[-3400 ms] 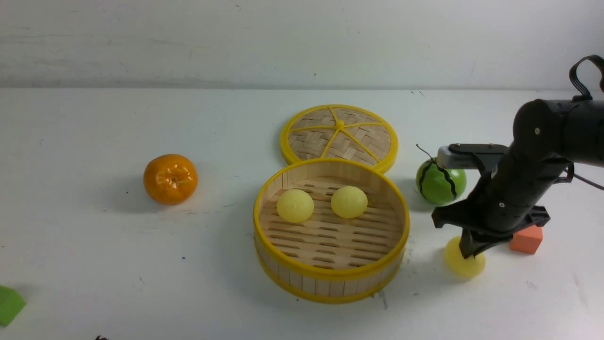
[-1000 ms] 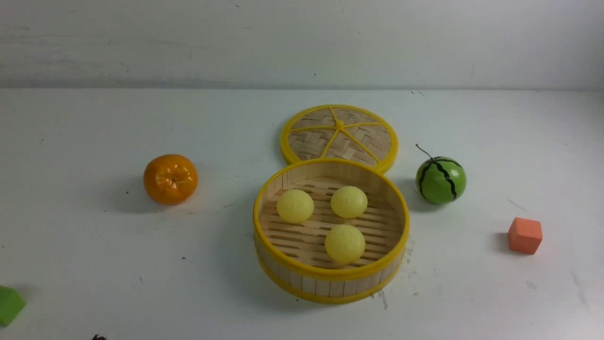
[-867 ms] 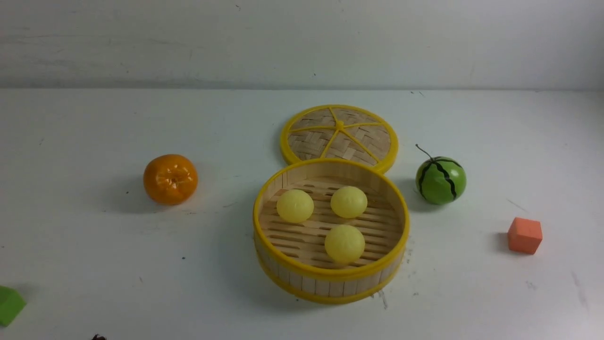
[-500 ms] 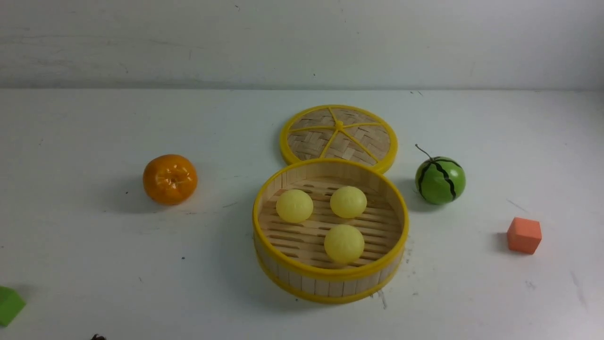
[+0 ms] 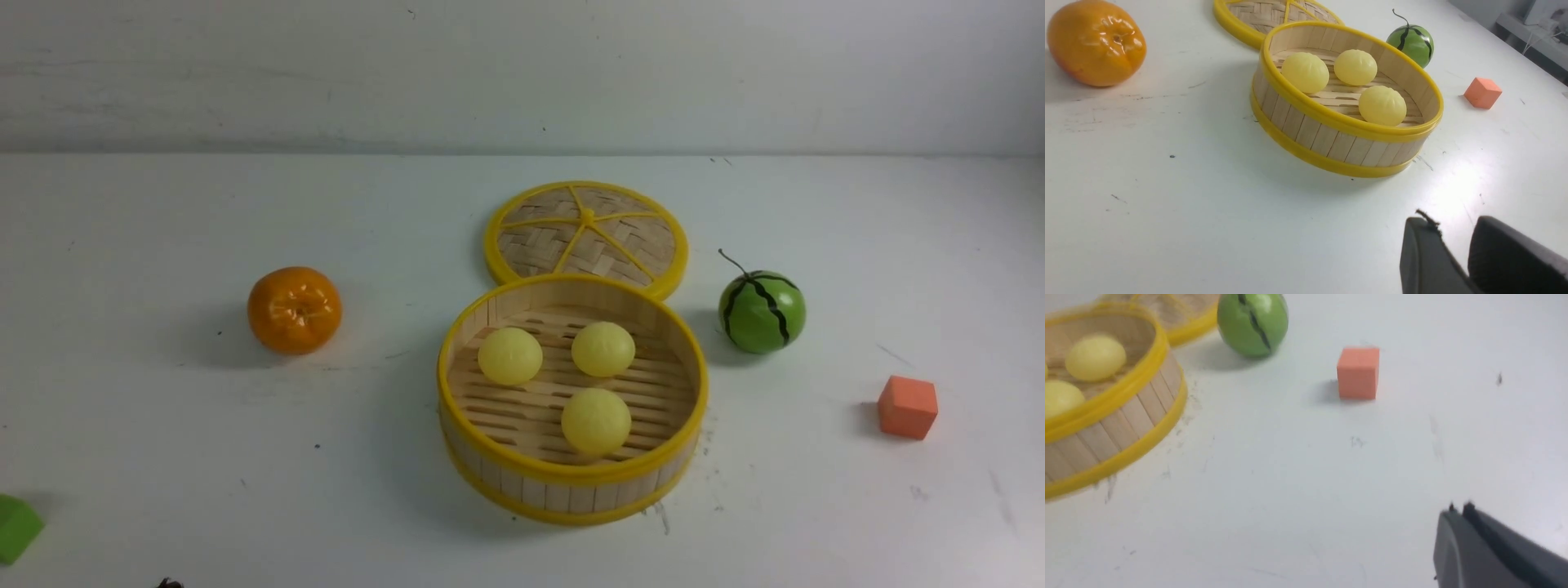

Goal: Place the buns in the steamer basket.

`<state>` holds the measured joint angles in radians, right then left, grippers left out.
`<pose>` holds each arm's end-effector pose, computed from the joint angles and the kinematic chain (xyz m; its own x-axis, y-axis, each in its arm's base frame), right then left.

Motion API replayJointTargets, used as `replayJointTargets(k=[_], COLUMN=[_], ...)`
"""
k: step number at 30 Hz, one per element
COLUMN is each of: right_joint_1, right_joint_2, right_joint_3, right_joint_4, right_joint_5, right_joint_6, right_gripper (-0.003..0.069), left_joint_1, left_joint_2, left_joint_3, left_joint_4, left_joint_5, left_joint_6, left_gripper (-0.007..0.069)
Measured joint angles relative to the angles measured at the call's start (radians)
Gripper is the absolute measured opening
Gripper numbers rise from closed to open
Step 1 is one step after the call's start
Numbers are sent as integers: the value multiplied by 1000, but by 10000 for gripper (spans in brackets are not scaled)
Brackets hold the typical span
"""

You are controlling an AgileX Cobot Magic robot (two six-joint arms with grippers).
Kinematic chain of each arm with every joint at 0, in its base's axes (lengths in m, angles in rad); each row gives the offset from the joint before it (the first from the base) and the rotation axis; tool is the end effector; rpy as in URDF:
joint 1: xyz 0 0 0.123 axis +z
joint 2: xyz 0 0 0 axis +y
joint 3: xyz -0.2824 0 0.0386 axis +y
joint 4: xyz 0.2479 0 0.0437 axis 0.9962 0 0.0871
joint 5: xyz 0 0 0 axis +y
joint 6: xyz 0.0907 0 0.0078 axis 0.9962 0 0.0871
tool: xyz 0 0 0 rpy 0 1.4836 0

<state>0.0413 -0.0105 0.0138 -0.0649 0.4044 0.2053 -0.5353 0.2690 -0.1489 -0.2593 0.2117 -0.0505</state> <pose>0.0517 -0.0002 0.1728 -0.3132 0.1322 -0.9404 0.0287 0.9911 0.1298 0.0643 -0.0439 0.2274 -0.3593 -0.1347 -0.9234 0.4683 0.8299 -0.3033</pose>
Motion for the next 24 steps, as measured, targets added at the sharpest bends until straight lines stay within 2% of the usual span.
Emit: replayJointTargets(k=[24], right_joint_1=[0], right_joint_2=[0], right_joint_3=[2], right_joint_4=[2], right_joint_5=[-5], right_joint_6=[1], right_gripper=[0], left_joint_1=[0], left_joint_2=[0], left_joint_3=[0], left_joint_4=[0], left_joint_5=[0], left_joint_6=[0], left_gripper=[187])
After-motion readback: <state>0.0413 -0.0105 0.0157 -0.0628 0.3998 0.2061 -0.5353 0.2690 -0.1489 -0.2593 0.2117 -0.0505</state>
